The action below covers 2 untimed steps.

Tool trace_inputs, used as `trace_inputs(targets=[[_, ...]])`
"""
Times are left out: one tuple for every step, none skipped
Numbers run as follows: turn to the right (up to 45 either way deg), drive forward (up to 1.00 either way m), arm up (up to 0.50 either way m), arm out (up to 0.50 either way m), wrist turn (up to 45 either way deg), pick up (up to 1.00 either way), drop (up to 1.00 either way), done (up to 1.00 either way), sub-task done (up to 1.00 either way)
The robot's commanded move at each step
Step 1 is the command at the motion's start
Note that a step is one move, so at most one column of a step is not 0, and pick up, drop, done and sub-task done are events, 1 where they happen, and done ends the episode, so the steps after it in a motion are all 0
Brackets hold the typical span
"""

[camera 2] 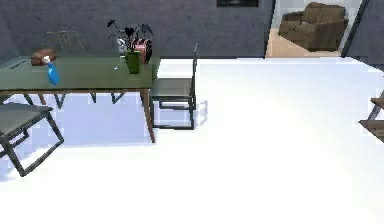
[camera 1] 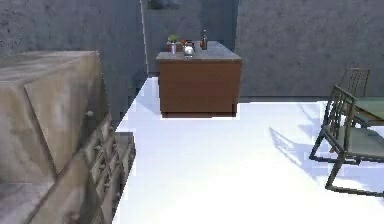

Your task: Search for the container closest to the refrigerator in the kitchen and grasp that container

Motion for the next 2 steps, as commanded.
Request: trace_inputs(targets=[[0.0, 1.00, 0.00, 0.00, 0.0, 0.00, 0.00, 0.00, 0.00], [-3.0, 0.00, 0.00, 0.00, 0.0, 0.00, 0.00, 0.00, 0.00]])
